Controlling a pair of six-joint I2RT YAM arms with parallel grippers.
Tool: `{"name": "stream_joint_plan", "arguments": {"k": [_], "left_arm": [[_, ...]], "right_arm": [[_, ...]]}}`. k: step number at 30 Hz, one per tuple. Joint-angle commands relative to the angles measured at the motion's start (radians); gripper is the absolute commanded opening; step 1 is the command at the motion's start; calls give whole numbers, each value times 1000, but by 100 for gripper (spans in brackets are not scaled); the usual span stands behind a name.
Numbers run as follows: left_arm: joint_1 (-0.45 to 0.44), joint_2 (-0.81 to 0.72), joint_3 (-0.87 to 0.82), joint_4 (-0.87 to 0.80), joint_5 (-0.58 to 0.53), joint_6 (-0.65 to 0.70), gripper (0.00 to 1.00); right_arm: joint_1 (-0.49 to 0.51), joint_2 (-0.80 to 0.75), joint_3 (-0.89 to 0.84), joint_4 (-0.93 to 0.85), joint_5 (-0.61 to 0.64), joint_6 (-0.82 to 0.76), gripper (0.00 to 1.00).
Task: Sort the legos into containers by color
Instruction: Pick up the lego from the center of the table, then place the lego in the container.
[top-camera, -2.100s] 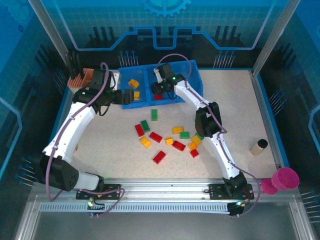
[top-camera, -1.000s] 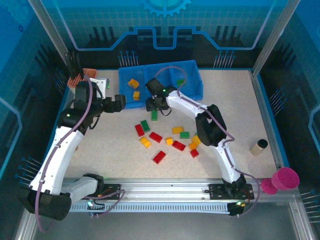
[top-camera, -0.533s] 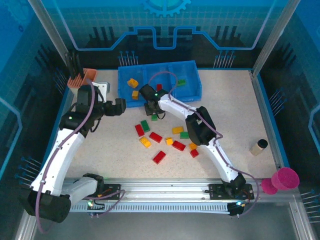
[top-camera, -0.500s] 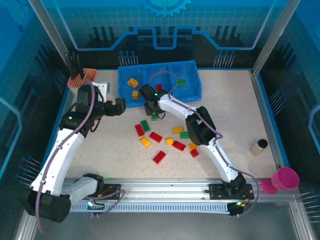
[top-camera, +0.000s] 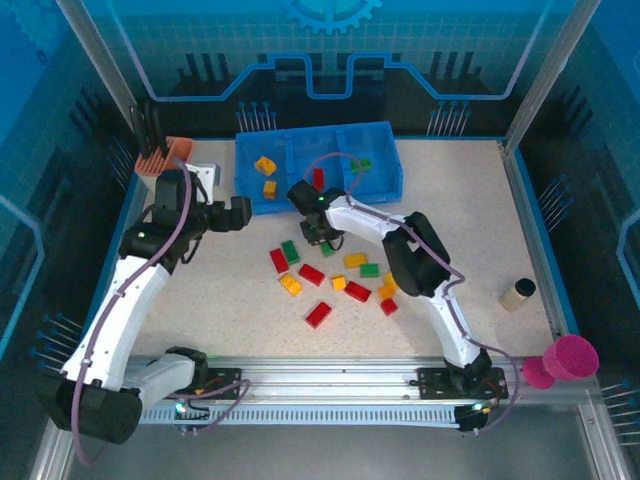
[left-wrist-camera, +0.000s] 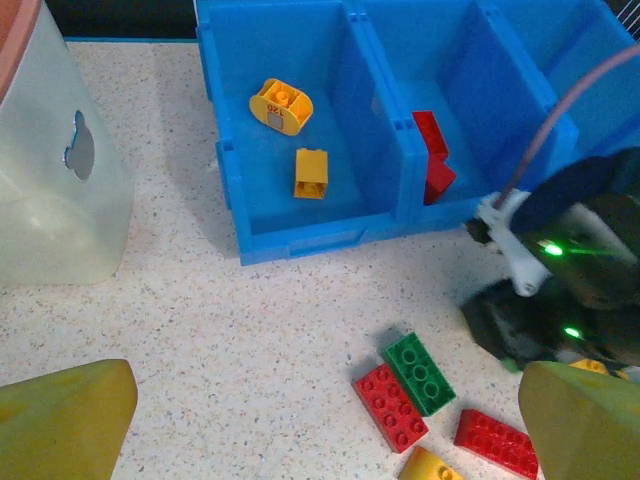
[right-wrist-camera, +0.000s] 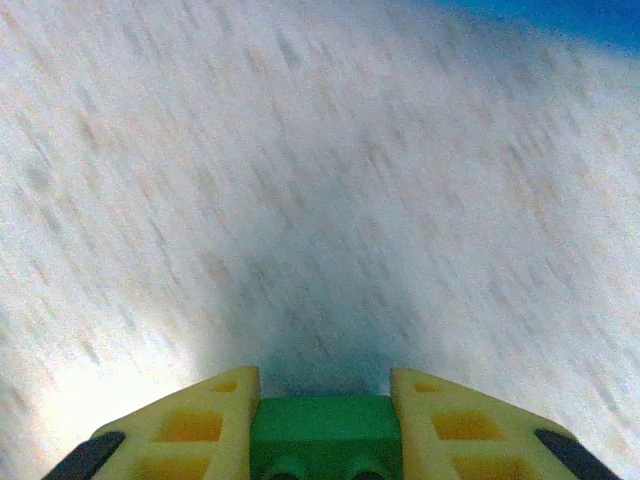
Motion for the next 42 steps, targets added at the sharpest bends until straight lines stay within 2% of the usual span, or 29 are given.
{"name": "stream_joint_plan", "arguments": {"k": [1,5,9,15,23,32,36,42], "left_arm": [[6,23,21,9,-13,16,99],[10,37,23,7,-17,19,99],[12,35,25,6,-28,21,99],[12,21,33,8,-50,26,99],[13,36,58,-24,-62,27,99],[15,54,96,-38,-81,30,99],[15,69,109,-36,-72,26,99],[15,73,115,-34,-69,22,99]], "right_arm": [[-25,-167,-45,-67,43,-86,26],[-93,-265,-42,-47,67,-172,26],[-175,-264,-2,11,83,-254,26],[-285,-164,105,129,67,-300,26],[-380,91,377,171,11,-302,26],[-425,270,549,141,-42,-288,30],[-427,281,559,138,-59,-283,34],[-425,218,519,139,-59,-286,46]]}}
